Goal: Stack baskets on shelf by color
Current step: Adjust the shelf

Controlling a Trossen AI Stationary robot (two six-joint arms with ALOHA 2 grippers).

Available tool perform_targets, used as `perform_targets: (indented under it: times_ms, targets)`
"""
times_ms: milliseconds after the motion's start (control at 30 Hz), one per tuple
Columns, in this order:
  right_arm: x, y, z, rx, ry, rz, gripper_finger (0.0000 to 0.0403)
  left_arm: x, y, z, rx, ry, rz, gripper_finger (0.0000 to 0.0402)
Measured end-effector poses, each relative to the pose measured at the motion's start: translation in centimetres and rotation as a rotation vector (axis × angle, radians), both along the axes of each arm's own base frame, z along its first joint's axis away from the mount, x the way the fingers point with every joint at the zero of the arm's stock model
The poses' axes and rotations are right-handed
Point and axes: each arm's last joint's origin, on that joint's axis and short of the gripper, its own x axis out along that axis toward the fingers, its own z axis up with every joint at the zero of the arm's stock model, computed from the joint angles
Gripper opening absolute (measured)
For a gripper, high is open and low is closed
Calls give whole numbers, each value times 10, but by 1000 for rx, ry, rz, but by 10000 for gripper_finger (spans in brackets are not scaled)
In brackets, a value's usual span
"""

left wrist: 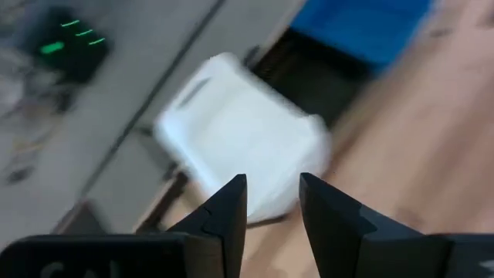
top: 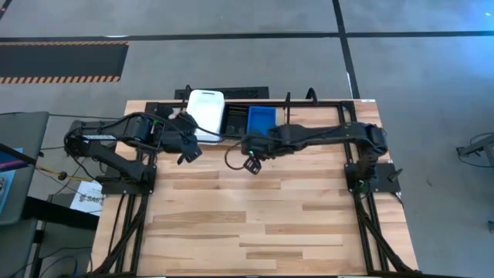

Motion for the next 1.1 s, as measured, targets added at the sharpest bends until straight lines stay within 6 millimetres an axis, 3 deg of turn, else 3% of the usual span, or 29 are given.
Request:
perform_targets:
  times_ms: [133, 267, 467, 800, 933, 1100]
  targets:
    - [-16, 20, 24, -59, -66, -15, 1, -9, 3, -6, 38, -24, 109, 109]
    - [-33, 39, 45, -122, -131, -25, 1, -24, 2, -25, -24, -39, 190, 99]
    - [-65, 59, 69, -227, -163, -35, 0, -47, -8, -83, -189, 30, 311, 13]
    - [-120, 65, 91, -326, -132, -134, 0, -90, -28, -166, -345, -35, 645, 0]
    - [-130, 66, 99, -369, -168, -135, 0, -90, -30, -180, -392, -128, 650, 0]
    - [-140, 69, 109, -415, -236, -143, 0, -92, -24, -175, -384, -183, 682, 0]
